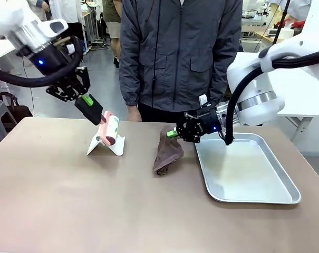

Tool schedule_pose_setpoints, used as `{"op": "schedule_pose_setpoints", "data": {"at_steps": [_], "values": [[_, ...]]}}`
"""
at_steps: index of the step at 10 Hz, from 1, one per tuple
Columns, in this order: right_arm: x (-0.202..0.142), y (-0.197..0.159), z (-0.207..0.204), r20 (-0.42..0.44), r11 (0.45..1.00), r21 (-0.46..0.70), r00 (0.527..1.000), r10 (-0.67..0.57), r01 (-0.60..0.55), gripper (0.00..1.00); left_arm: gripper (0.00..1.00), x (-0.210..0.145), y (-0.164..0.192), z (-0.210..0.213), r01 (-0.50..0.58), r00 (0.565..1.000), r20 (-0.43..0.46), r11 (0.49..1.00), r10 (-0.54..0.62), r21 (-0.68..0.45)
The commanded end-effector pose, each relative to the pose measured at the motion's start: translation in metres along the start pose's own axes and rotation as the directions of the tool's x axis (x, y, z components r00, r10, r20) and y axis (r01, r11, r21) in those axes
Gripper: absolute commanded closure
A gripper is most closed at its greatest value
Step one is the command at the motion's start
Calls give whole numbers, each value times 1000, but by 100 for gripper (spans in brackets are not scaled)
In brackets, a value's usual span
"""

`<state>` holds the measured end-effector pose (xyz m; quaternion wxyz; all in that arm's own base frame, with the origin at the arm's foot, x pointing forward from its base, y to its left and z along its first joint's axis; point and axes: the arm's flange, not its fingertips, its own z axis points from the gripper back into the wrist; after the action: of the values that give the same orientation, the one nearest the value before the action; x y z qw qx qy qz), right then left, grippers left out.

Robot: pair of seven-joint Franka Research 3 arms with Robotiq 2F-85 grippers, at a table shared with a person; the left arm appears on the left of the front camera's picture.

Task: Clean the surface of the table.
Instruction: Return the Lint Roller and towel to their original positions.

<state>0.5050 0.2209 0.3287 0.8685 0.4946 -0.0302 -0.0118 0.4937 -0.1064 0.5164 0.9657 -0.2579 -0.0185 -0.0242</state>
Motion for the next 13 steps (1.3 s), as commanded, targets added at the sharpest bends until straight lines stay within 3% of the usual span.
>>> {"op": "schedule_pose_setpoints", "data": {"at_steps": [1, 3, 5, 7, 8, 13], "values": [[-4, 7, 14, -1, 985, -144, 995, -98, 97, 95, 78, 18, -3, -5, -6, 1000, 14, 999, 6, 37], [-1, 0, 23, 16, 968, -216, 992, -125, 125, 95, 78, 28, -5, -23, 23, 1000, 2, 999, -24, 34], [-1, -3, 22, 5, 964, -234, 991, -130, 128, 95, 78, 38, -7, -33, 4, 999, 47, 999, -6, 41], [1, -9, 19, 19, 975, -192, 994, -107, 109, 95, 78, 44, -5, -39, -31, 999, 14, 999, 31, 36], [1, -9, 19, 19, 975, -192, 994, -107, 109, 95, 78, 36, -2, -38, 15, 1000, 26, 1000, -15, 26], [1, -9, 19, 19, 975, -192, 994, -107, 109, 95, 78, 38, 1, -42, 4, 1000, 20, 1000, -5, 26]]}}
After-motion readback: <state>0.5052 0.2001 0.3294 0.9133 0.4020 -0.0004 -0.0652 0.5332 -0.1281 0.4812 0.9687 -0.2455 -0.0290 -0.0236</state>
